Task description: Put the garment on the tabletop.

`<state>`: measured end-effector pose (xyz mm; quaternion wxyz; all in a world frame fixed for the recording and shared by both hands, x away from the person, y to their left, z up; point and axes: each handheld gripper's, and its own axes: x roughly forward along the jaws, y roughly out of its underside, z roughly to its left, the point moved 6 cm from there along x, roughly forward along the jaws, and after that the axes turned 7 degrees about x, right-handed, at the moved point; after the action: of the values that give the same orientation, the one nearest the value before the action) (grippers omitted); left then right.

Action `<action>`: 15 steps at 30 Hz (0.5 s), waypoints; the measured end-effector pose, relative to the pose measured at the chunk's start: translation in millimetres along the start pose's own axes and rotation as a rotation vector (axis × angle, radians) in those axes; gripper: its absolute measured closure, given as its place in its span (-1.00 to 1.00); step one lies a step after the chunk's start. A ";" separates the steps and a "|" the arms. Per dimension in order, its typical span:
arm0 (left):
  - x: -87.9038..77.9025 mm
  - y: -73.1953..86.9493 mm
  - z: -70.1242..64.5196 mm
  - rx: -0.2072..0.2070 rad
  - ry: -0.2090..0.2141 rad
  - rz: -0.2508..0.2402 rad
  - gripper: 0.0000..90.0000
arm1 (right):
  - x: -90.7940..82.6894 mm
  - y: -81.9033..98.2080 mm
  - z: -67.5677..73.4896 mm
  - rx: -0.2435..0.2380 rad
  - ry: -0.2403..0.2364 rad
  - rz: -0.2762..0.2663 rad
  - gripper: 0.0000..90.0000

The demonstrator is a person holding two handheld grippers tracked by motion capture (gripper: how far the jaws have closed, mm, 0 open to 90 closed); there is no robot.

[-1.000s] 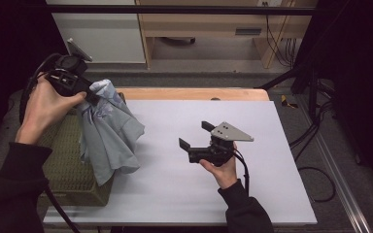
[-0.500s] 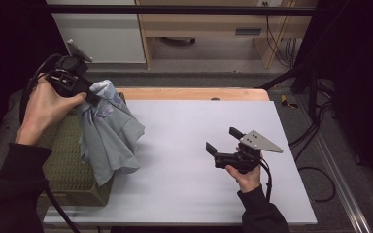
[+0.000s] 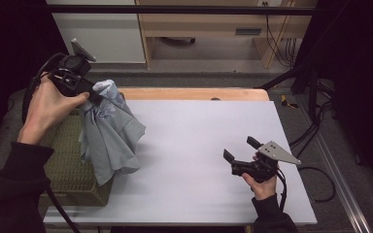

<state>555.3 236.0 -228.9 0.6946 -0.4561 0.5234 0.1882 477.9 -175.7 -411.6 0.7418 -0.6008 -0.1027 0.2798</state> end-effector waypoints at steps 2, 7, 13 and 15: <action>-0.4 -0.8 -3.2 0.007 0.005 -0.005 0.89 | -1.7 3.1 -2.1 0.000 -0.002 0.001 -0.96; -3.0 -5.5 -12.4 0.029 0.012 -0.031 0.89 | -6.7 7.4 -4.4 -0.006 0.011 0.014 -0.97; -4.5 -12.7 -30.0 0.081 0.023 -0.045 0.89 | -11.6 6.3 -5.4 -0.010 0.014 0.007 -0.97; -4.7 -15.7 -37.8 0.100 0.026 -0.047 0.89 | -12.7 6.2 -5.7 -0.010 0.015 0.005 -0.97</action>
<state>544.1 197.5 -219.2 0.7139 -0.4355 0.5303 0.1396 468.4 -186.5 -416.7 0.7388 -0.6068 -0.0970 0.2767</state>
